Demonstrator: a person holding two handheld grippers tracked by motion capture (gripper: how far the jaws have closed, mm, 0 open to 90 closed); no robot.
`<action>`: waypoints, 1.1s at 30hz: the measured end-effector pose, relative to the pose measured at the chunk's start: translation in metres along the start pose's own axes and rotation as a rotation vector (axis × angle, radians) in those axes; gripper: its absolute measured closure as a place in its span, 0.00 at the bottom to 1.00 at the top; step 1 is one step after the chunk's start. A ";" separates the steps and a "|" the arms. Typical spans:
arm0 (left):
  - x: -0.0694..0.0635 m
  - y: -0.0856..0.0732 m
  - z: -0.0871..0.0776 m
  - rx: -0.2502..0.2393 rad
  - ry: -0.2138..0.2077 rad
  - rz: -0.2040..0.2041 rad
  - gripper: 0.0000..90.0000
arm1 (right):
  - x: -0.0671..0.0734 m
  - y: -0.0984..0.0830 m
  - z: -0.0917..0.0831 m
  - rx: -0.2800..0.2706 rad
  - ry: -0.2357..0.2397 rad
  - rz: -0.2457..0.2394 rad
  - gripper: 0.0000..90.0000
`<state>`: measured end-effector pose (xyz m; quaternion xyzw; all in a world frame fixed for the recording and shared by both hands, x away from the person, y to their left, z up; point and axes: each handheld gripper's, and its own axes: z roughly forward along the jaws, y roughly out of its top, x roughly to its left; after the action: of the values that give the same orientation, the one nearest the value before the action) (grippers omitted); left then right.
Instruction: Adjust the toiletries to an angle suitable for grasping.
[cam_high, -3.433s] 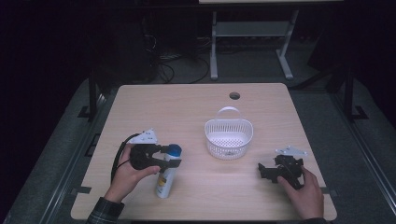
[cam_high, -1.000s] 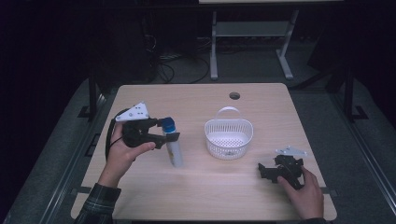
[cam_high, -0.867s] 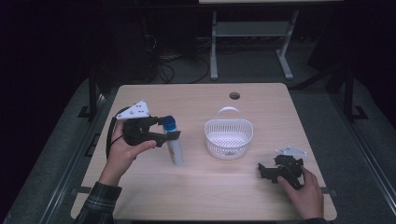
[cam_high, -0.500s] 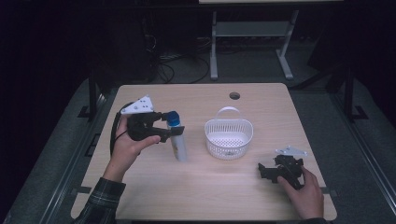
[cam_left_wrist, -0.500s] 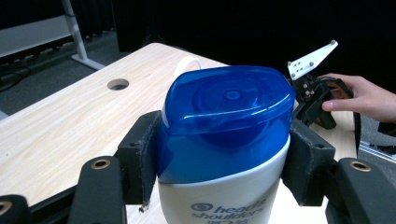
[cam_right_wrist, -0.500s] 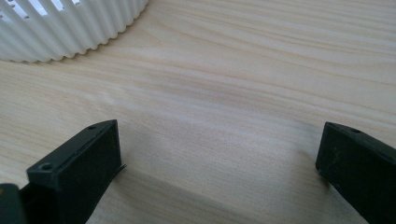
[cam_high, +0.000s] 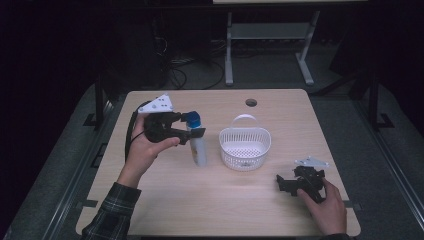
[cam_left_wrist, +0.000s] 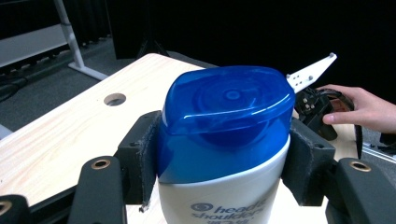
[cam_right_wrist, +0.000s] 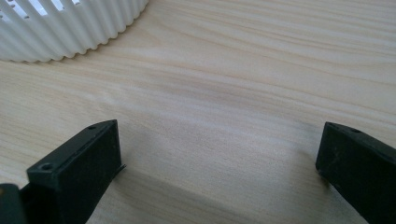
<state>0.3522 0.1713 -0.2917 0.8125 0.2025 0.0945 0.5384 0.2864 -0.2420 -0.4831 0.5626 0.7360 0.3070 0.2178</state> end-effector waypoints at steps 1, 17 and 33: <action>0.000 0.003 0.002 -0.003 -0.003 0.001 0.41 | 0.000 0.000 0.000 0.000 0.000 0.000 0.00; 0.004 0.025 0.024 -0.010 -0.025 0.019 0.41 | 0.000 0.000 0.000 0.000 0.000 0.000 0.00; 0.005 0.040 0.047 -0.013 -0.042 0.030 0.41 | 0.000 0.000 0.000 0.000 0.000 0.000 0.00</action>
<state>0.3831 0.1209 -0.2744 0.8137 0.1782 0.0870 0.5464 0.2863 -0.2420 -0.4831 0.5626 0.7362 0.3068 0.2178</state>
